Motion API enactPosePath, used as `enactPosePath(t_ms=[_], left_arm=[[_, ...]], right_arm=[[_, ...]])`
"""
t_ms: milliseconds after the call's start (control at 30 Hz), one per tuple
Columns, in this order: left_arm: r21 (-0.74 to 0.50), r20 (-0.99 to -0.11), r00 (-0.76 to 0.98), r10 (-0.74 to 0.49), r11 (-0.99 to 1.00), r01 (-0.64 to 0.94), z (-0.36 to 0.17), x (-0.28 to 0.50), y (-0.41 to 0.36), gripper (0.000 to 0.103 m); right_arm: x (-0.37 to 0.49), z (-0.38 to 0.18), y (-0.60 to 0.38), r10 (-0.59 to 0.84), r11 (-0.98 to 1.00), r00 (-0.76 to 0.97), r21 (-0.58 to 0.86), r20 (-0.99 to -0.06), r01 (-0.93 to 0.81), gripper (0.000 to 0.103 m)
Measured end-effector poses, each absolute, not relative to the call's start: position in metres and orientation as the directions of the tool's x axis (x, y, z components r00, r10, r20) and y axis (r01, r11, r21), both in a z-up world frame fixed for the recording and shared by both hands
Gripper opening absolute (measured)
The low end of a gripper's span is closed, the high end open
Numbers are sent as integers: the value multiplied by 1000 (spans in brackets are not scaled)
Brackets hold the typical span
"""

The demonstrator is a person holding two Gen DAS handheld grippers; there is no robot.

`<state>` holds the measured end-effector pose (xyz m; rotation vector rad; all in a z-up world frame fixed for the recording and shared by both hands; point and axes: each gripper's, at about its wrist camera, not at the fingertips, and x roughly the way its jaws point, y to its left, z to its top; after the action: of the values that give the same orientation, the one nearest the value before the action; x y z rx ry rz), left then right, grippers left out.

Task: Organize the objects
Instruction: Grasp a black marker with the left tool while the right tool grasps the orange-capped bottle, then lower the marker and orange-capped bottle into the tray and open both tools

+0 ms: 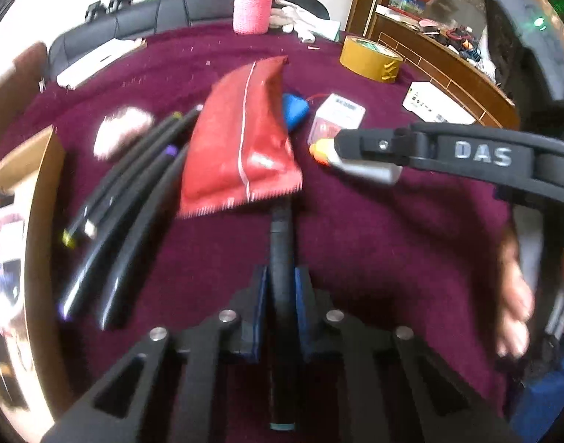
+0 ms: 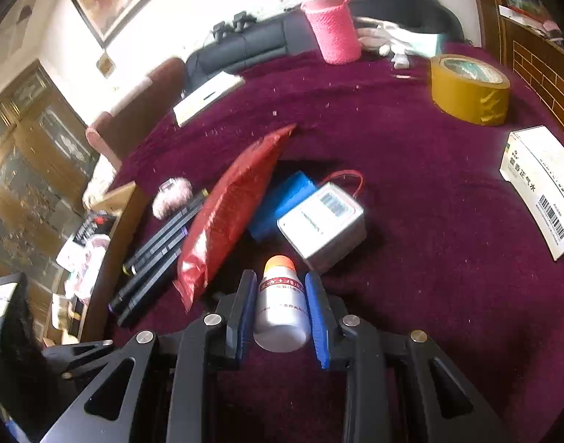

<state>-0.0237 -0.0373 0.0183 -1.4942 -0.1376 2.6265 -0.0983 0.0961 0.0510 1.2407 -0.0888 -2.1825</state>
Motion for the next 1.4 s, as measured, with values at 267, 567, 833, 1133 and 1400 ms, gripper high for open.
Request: enactPosePath(t_ms=[267, 567, 833, 1133, 1400], left_arm=[[-158, -849, -501, 164, -986, -56, 16, 7, -48, 14], [-167, -818, -548, 172, -984, -60, 21, 20, -54, 14], [-118, -774, -619, 137, -990, -71, 42, 37, -59, 14], [-126, -737, -660, 146, -989, -78, 55, 51, -71, 14], [-204, -681, -704, 201, -976, -82, 73, 71, -94, 14]], right_arm=[[-80, 34, 85, -488, -794, -315, 265, -814, 547, 30], [-62, 39, 97, -523, -808, -374, 306, -766, 504, 29], [-20, 56, 102, -616, -764, -428, 369, -661, 530, 29], [12, 61, 89, -617, -763, -430, 367, -660, 532, 30], [31, 74, 59, -641, -735, -408, 367, -650, 571, 30]])
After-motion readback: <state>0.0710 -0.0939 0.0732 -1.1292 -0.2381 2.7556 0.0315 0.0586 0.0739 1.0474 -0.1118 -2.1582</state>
